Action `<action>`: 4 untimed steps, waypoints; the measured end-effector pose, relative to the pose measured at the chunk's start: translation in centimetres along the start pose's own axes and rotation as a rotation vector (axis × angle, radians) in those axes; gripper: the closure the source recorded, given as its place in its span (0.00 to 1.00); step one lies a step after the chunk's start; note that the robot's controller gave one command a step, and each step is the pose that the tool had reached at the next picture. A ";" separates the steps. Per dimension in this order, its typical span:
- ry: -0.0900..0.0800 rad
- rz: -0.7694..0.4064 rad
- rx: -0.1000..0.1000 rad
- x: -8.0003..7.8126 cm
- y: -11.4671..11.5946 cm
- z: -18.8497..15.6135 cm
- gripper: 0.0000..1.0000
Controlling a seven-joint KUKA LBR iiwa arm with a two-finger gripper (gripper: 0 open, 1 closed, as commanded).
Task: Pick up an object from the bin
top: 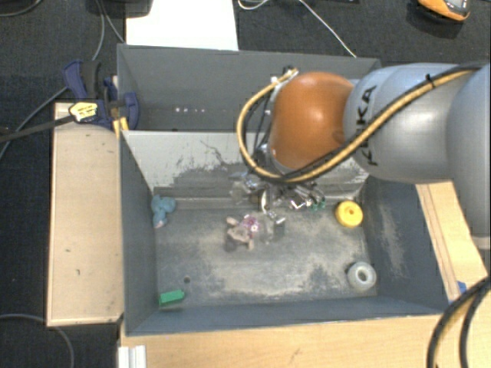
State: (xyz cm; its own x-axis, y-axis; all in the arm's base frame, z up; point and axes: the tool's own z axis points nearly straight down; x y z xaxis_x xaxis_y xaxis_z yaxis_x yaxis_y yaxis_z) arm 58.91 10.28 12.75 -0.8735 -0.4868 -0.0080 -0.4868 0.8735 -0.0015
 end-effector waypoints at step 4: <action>-0.003 -0.341 -0.001 -0.2 0.8 5.4 1.00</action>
Offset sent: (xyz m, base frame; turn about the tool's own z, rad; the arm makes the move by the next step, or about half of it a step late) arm -0.0022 0.0075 -0.0575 -0.3468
